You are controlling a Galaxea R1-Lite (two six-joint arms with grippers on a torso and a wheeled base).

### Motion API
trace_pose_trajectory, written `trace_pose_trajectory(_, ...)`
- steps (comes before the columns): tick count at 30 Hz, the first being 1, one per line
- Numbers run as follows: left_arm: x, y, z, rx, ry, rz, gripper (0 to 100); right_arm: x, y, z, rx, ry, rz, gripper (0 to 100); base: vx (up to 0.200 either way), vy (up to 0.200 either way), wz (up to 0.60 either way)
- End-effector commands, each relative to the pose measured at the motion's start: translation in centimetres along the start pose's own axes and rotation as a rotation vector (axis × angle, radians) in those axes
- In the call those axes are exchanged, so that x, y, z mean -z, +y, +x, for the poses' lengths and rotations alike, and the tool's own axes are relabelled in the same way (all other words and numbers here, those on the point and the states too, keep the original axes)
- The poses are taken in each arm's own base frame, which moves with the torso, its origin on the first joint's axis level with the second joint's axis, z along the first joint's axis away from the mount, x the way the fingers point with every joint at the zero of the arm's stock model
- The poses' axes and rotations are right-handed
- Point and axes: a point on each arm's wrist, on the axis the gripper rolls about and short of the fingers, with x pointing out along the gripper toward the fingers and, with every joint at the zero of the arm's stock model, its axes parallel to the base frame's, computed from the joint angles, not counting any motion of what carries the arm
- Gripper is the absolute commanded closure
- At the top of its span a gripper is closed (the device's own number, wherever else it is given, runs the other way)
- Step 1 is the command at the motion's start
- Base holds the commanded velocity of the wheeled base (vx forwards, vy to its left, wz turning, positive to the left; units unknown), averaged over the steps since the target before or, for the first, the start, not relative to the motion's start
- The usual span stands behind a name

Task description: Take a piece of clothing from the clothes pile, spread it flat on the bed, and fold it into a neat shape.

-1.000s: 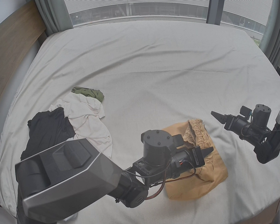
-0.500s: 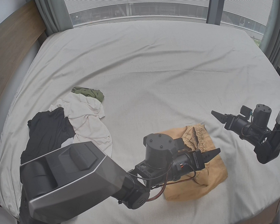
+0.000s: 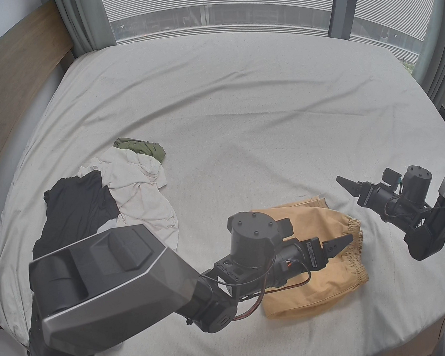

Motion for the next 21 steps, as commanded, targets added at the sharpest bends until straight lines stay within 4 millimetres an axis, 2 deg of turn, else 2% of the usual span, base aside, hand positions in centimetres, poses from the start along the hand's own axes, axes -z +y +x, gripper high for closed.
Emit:
trace_pose_trajectory(1, -0.9, -0.2, -1.1, -0.016, -0.023, 0.003, 0, 0.2, -0.1, 0.0, 0.005, 0.010, 0.004, 0, 0.000, 0.000, 0.00)
trace_pose_trajectory(7, -2.5, -1.1, -4.2, -0.039, -0.050, 0.005, 0, 0.4, -0.3, -0.1, 0.014, 0.024, 0.008, 0, 0.000, 0.000, 0.00)
trace_pose_trajectory(8, -2.9, -1.3, -5.5, -0.054, -0.056, 0.014, 0, 0.6, -0.3, -0.3, 0.022, 0.044, 0.015, 0, 0.000, 0.000, 0.00)
trace_pose_trajectory(11, -3.6, -1.4, -7.7, -0.079, -0.069, 0.021, 0, 1.0, -0.2, -0.6, 0.030, 0.072, 0.023, 0, 0.000, 0.000, 0.00)
trace_pose_trajectory(13, -4.4, -2.2, -10.0, -0.085, -0.089, 0.023, 0, 0.9, 0.1, -0.6, 0.023, 0.075, 0.022, 0, 0.000, 0.000, 0.00)
trace_pose_trajectory(14, -4.4, -2.4, -10.2, -0.084, -0.091, 0.024, 0, 0.9, 0.1, -0.7, 0.024, 0.077, 0.023, 0, 0.000, 0.000, 0.00)
trace_pose_trajectory(17, -5.5, -4.0, -12.8, -0.071, -0.132, 0.038, 0, 0.4, 0.9, -1.3, 0.015, 0.084, 0.022, 0, 0.000, 0.000, 0.00)
trace_pose_trajectory(18, -5.5, -4.0, -12.8, -0.071, -0.132, 0.038, 0, 0.4, 0.9, -1.3, 0.015, 0.084, 0.022, 0, 0.000, 0.000, 0.00)
trace_pose_trajectory(20, -6.4, -4.7, -14.6, -0.071, -0.168, 0.048, 0, -0.2, 1.7, -1.8, 0.008, 0.093, 0.023, 0, 0.000, 0.000, 0.00)
trace_pose_trajectory(21, -6.4, -4.7, -14.6, -0.071, -0.168, 0.048, 0, -0.2, 1.7, -1.8, 0.008, 0.093, 0.023, 0, 0.000, 0.000, 0.00)
